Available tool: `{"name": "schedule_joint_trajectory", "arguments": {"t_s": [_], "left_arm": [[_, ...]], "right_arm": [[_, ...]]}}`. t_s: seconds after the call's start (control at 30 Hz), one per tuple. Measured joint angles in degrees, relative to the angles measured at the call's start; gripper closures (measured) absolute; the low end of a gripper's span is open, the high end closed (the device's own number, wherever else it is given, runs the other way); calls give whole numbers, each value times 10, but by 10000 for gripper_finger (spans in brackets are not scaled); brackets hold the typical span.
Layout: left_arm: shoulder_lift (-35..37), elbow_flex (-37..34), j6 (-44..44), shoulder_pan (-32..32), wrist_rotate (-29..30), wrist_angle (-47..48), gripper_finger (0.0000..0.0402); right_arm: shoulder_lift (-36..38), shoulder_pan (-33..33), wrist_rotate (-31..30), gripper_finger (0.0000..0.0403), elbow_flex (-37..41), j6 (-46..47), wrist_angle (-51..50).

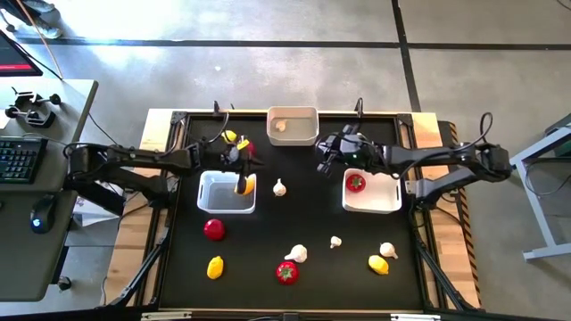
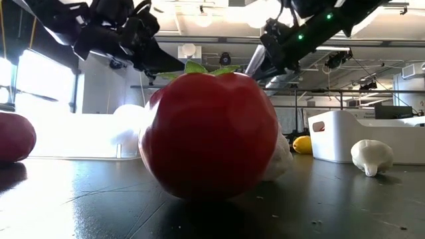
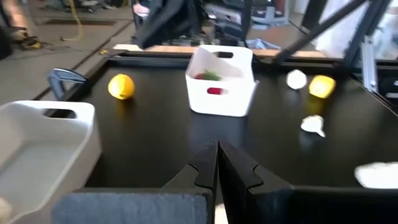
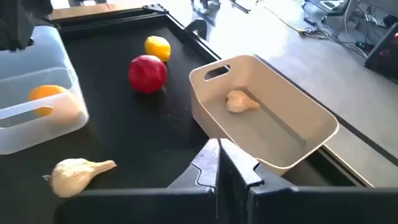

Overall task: Sort produce into baskets
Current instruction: Put the white garlic into the top left white bin

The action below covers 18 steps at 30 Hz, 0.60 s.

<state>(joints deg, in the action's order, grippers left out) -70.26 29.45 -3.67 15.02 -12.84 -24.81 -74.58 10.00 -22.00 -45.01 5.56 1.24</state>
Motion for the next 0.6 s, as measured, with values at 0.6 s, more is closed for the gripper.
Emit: {"name": "schedule_joint_trajectory", "arguments": {"t_s": [0.6], "left_arm": [[0, 0, 15, -65, 20, 44, 402]], "right_arm": [[11, -4, 73, 403, 0, -15, -15]]}}
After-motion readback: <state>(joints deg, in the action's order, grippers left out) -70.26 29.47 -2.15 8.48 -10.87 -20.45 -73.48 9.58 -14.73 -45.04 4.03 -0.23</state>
